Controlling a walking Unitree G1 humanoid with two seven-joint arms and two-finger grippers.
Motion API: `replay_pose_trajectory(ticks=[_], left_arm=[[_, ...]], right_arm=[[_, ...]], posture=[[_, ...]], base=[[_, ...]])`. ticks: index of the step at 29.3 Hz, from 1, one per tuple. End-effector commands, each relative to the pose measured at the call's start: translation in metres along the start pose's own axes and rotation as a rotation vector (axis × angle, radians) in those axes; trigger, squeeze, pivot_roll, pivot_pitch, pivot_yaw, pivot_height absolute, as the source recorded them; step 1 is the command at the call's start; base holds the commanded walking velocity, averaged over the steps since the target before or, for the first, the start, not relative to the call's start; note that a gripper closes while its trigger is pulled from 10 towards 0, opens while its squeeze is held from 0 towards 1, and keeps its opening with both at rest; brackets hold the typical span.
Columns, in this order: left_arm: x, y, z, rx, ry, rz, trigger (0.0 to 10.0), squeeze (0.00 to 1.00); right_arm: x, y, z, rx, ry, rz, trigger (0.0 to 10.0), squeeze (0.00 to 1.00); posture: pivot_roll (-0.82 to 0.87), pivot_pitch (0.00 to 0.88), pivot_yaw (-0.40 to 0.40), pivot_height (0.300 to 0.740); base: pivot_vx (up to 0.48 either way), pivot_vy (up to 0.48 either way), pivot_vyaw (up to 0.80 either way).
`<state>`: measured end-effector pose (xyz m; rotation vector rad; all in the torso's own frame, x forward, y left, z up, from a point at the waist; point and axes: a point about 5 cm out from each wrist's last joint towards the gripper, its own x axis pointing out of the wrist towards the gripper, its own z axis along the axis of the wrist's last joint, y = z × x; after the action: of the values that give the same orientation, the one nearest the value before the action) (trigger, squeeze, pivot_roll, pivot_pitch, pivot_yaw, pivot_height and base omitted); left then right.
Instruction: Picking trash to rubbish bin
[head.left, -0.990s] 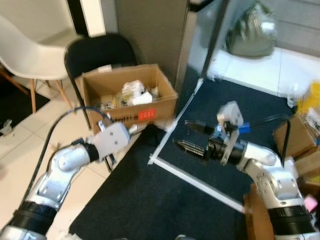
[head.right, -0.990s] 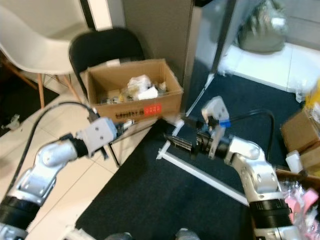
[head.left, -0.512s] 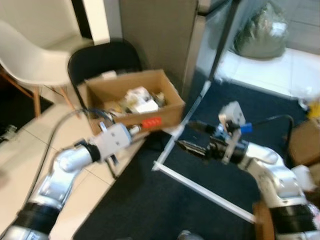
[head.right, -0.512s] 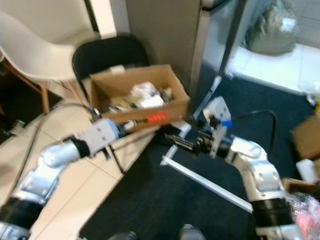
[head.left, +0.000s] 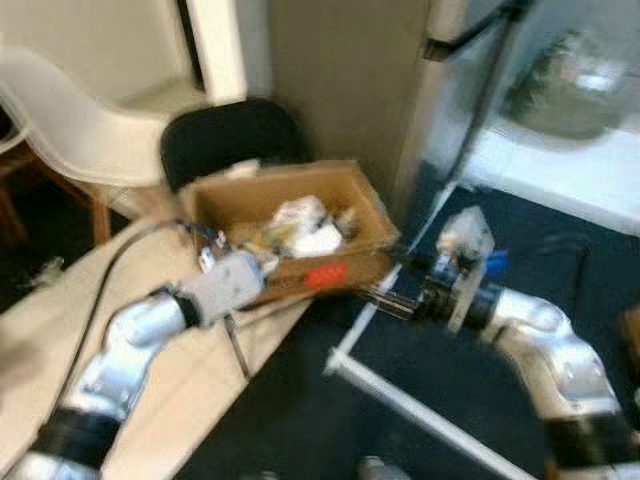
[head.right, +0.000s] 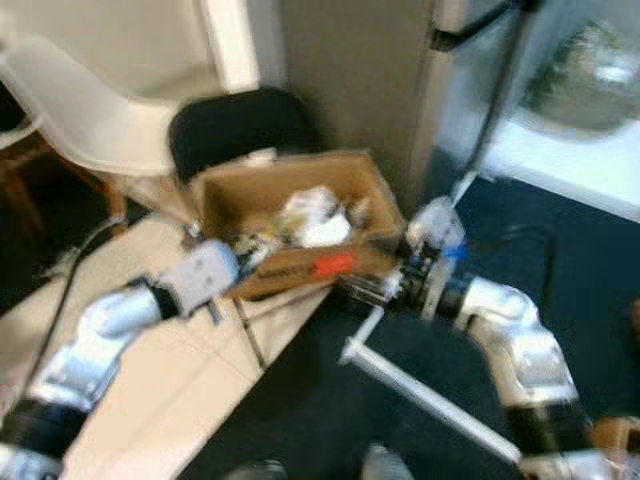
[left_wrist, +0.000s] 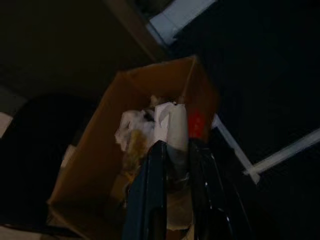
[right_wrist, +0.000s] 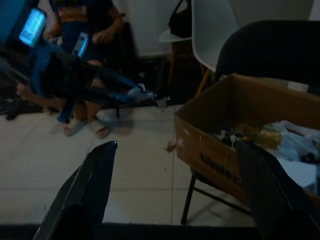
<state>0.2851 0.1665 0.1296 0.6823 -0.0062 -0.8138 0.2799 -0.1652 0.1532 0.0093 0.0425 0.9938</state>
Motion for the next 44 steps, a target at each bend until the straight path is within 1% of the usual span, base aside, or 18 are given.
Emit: replay_pose_trajectory(ticks=[1, 44], left_arm=[[-0.0021, -0.0005, -0.0033, -0.001, 0.018, -0.005, 10.0, 0.0], [-0.0017, 0.0, -0.0023, 0.006, 0.02, -0.007, 10.0, 0.0]], right_arm=[[0.0017, 0.0016, -0.0001, -0.01, 0.005, 0.006, 10.0, 0.0], [0.0027, 0.0028, 0.0002, -0.02, 0.011, 0.019, 10.0, 0.0]], posture=[[0.0, 0.0, -0.008, 0.74], [0.0, 0.0, -0.012, 0.74]], base=[[0.285, 0.0, 0.0], [0.284, 0.0, 0.0]])
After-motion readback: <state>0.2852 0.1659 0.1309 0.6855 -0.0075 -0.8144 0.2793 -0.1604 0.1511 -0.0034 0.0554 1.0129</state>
